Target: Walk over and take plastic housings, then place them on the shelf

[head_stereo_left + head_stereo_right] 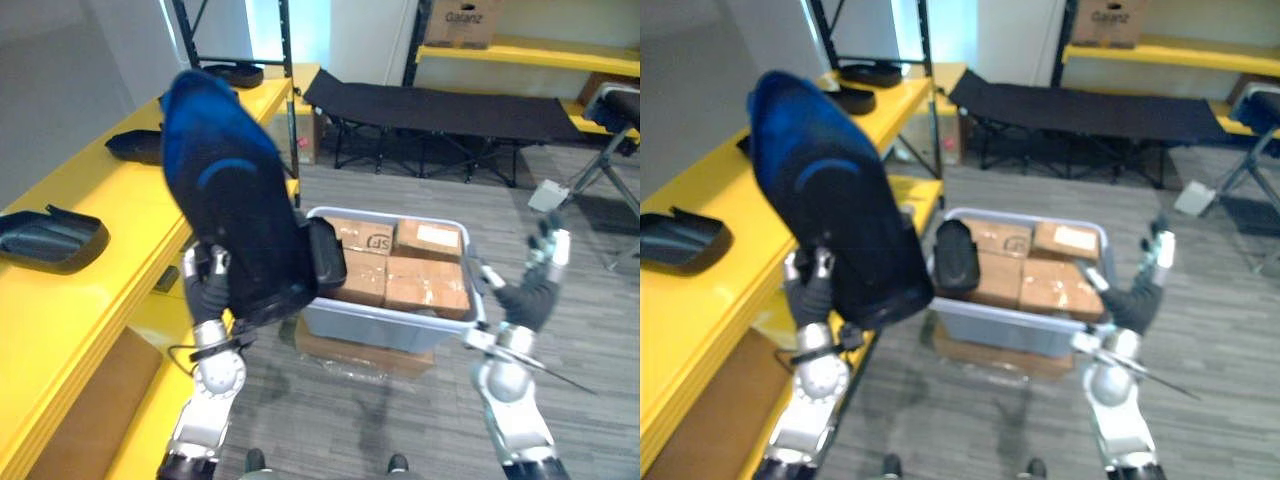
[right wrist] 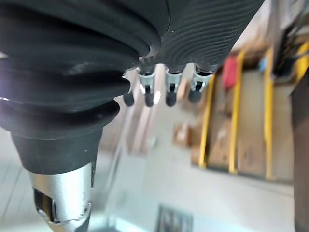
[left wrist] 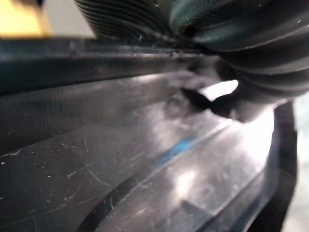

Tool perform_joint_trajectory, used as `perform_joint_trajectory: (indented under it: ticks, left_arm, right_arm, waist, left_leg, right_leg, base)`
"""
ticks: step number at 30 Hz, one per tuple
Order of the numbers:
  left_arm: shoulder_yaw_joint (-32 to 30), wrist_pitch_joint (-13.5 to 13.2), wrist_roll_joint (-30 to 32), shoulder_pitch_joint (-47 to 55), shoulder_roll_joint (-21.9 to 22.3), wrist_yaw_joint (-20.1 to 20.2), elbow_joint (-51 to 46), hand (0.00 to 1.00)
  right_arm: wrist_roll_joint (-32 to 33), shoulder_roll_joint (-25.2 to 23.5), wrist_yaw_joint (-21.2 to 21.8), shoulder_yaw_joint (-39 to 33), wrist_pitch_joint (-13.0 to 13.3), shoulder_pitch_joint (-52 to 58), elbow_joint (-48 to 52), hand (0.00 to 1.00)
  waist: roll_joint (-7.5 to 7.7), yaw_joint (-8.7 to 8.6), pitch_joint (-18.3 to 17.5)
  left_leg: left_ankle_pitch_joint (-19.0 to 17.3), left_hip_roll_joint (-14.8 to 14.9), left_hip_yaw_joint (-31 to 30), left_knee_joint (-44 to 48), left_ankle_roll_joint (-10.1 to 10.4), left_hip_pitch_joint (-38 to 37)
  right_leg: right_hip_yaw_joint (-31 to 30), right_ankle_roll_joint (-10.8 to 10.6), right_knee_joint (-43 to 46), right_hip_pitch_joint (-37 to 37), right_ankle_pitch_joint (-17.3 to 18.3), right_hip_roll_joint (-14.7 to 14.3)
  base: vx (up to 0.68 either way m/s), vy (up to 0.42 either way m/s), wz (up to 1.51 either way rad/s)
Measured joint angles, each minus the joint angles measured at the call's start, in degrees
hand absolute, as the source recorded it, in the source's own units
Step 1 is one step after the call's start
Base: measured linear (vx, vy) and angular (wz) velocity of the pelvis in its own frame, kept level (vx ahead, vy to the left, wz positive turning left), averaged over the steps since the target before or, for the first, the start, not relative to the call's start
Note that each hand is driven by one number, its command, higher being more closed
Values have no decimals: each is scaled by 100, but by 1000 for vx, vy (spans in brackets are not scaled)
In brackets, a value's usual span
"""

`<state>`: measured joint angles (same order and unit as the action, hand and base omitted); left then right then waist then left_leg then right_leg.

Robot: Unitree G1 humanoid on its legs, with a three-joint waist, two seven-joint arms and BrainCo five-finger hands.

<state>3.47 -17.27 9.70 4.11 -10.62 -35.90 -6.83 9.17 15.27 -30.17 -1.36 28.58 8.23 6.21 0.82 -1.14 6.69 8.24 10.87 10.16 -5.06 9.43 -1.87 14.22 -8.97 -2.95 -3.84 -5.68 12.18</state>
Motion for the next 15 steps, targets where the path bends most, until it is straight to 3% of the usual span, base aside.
perform_joint_trajectory:
  ticks: [6,11,13,15]
  left_arm:
    - [-196,-398,-748,724,406,113,-627,100]
    - [-666,-387,-686,837,449,70,-963,100]
    - [-873,-383,-688,885,447,59,-1208,100]
    - [-1028,-381,-719,948,452,176,-1398,100]
  right_arm:
    - [575,-632,953,-215,-212,802,-299,0]
    - [1119,-649,1909,-44,-204,573,-336,0]
    - [1231,-648,2042,243,-203,312,-421,0]
    - [1231,-644,2020,661,-261,57,-548,0]
  waist:
    - [-24,-96,-31]
    - [-102,-102,-136]
    - [-107,-35,-142]
    - [-119,142,-169]
  left_leg:
    - [-24,8,98,2,19,-15]
    - [-57,7,48,2,45,-24]
    - [-68,1,-111,3,30,31]
    - [-57,-14,-366,2,30,120]
  right_leg:
    - [-32,7,0,22,14,1]
    - [13,-6,-16,-34,24,0]
    - [185,-9,-37,-95,28,0]
    - [464,-5,-64,-206,47,-1]
  base:
    - [30,4,-5]
    - [-4,1,4]
    - [-29,-6,36]
    - [-36,-15,60]
